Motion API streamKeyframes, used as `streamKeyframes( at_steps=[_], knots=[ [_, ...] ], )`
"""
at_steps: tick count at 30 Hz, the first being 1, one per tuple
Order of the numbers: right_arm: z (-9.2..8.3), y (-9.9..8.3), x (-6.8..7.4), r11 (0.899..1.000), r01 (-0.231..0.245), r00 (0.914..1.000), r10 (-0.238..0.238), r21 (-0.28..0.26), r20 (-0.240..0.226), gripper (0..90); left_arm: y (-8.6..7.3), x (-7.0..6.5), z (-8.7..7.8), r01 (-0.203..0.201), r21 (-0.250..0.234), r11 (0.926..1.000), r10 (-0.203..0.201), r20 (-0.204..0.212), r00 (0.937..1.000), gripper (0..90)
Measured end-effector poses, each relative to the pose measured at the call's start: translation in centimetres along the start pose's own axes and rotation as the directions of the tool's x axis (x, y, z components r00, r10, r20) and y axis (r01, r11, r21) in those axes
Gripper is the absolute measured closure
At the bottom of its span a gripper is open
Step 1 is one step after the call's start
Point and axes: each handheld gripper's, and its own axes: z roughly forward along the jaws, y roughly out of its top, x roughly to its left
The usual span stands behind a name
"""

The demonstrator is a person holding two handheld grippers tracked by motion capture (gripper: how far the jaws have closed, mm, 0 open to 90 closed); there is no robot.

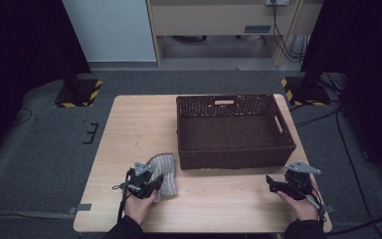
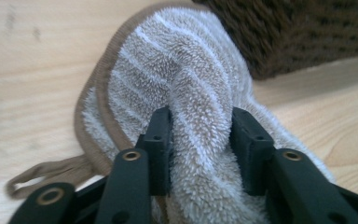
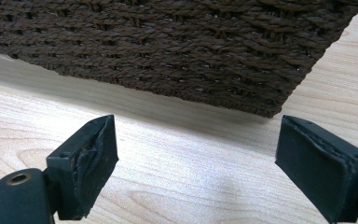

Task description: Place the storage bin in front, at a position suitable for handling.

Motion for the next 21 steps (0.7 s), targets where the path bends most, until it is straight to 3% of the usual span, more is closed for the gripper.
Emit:
streamKeyframes(
  at_steps=[7, 11, 13, 16, 21],
  knots=[
    [0.0, 0.0, -0.1, 1.0, -0.001, 1.0, 0.001, 0.002, -0.004, 13.0, 1.3, 2.8, -2.2, 0.008, -0.082, 0.9966, -0.009, -0.014, 0.9999, 64.0],
    [0.0, 0.0, -0.1, 1.0, -0.012, 0.9999, 0.012, -0.002, 0.0, 13.1, 1.8, 5.2, -3.5, -0.011, -0.116, 0.9932, 0.004, -0.064, 0.9979, 63.8],
    [0.0, 0.0, -0.1, 1.0, -0.012, 0.9999, 0.012, -0.003, -0.001, 13.1, 1.9, 6.5, -3.8, -0.021, -0.111, 0.9936, 0.011, -0.091, 0.9958, 63.0],
    [0.0, 0.0, -0.1, 1.0, -0.011, 0.9999, 0.011, -0.004, -0.006, 13.2, 1.8, 8.2, -3.7, -0.032, -0.065, 0.9974, 0.025, -0.103, 0.9943, 62.5],
    [0.0, 0.0, -0.1, 1.0, -0.015, 0.9999, 0.015, -0.01, -0.005, 13.3, 1.7, 9.3, -3.1, -0.044, -0.024, 0.9987, 0.041, -0.13, 0.9907, 62.0]
  ],
)
